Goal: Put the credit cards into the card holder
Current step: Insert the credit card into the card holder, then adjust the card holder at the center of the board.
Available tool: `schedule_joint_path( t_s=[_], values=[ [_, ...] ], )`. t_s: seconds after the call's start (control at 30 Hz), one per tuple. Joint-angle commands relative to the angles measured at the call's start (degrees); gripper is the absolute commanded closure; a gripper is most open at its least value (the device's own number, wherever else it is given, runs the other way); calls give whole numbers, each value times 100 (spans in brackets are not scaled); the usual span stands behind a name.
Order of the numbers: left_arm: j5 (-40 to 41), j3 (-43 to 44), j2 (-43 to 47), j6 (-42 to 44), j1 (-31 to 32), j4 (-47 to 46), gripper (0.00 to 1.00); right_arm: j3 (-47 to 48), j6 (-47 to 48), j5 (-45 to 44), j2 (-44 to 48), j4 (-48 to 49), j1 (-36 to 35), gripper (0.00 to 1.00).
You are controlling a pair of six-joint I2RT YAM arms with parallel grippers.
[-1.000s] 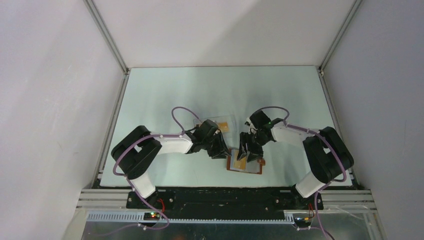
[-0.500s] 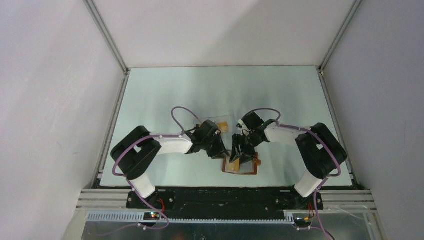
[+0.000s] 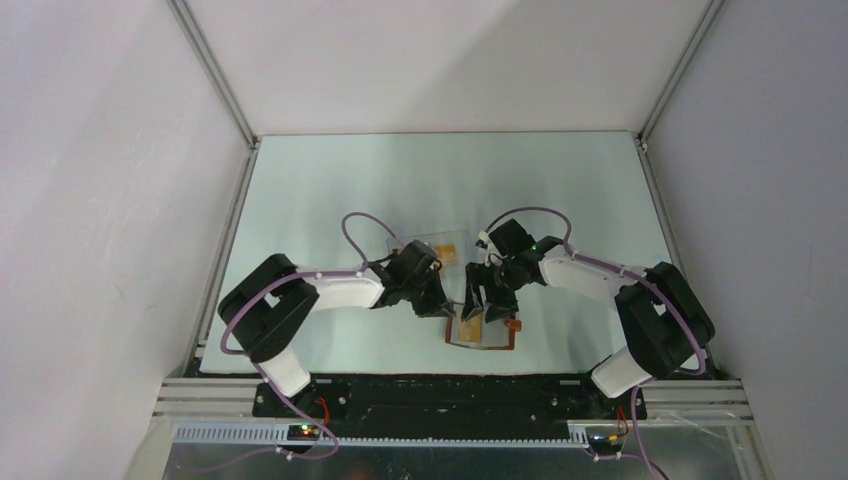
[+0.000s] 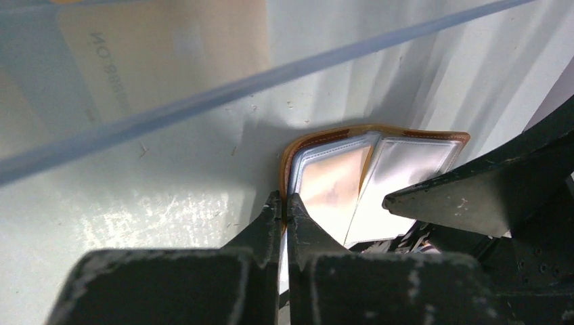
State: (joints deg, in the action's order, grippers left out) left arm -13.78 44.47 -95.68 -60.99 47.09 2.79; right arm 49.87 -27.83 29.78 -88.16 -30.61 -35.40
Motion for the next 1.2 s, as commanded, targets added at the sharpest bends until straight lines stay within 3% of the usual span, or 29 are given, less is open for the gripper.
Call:
schedule_joint_path(
  t_s=[0.0,0.2,0.37,0.43,0.47,0.53,0.63,0.87,1.07,1.17],
  values=[
    [309,42,279,107,30,296,100,116,214,-239,56,-271,103,31],
    [531,-160,563,-76,28,389,100,-35,353,-403,-396,-306,293,34],
    [684,-360,899,-175,32,479,100,-36,414,-653,-797,-316,277,47],
    [795,-346,1031,-79,34,654,95,-36,449,-696,-902,-322,252,56],
    [858,-326,1090,24,40,809,84,-37,468,-729,-921,-322,244,58],
    [1053,-198,1274,237,100,1012,72,-38,507,-765,-946,-316,164,64],
    [1311,28,1460,467,299,1242,66,-36,530,-823,-966,-342,104,75],
    [1040,595,905,520,677,1314,69,-31,554,-905,-969,-381,72,92],
    [1024,1116,683,574,923,1409,73,1,629,-1359,-647,-761,76,92],
    [815,1288,407,587,982,1395,80,101,644,-1569,-422,-931,69,90]
  ],
)
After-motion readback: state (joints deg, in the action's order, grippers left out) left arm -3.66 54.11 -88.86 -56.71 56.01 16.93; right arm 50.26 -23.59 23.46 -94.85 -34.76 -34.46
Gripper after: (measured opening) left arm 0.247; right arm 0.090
